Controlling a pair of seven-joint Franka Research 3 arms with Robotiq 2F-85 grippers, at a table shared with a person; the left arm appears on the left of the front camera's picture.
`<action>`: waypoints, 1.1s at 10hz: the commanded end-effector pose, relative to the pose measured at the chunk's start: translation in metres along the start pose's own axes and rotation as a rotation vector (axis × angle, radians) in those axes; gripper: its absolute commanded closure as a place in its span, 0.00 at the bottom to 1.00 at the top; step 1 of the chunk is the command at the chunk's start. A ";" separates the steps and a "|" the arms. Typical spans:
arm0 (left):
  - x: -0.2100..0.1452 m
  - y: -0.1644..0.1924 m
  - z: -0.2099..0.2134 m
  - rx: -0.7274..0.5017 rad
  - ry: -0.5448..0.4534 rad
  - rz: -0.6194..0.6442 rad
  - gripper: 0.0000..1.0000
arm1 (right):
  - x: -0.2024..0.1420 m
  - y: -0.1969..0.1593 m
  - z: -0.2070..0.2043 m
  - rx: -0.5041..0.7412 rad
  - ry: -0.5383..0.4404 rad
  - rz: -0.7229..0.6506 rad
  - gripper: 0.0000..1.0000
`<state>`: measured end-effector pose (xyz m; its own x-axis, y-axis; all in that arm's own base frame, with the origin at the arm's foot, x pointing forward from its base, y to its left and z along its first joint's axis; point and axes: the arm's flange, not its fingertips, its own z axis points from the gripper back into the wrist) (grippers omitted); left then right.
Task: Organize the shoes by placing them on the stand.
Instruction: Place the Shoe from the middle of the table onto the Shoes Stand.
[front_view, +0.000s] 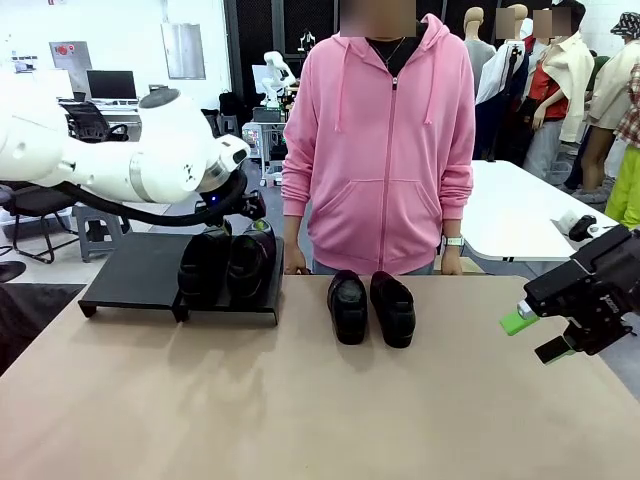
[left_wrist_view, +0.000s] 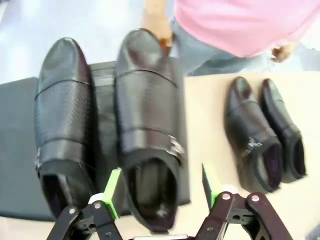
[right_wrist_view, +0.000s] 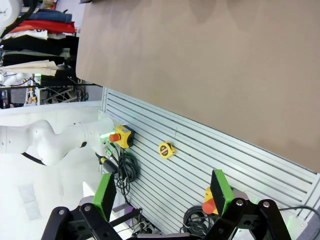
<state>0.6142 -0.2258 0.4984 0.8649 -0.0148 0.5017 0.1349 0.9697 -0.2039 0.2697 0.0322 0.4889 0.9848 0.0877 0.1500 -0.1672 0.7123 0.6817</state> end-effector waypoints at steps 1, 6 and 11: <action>-0.020 -0.015 0.037 -0.126 0.092 0.006 0.00 | 0.002 0.001 0.001 0.036 -0.010 0.020 0.00; -0.137 -0.036 0.166 -0.459 0.299 0.028 0.00 | 0.002 0.001 0.001 0.036 -0.010 0.020 0.00; -0.305 0.039 0.153 -0.423 0.116 0.207 0.00 | 0.002 0.001 0.001 0.036 -0.010 0.020 0.00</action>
<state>0.3059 -0.1501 0.5000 0.9509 0.0704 0.3015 0.1301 0.7929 -0.5953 0.2697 0.0322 0.4890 0.9848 0.0878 0.1498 -0.1672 0.7124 0.6815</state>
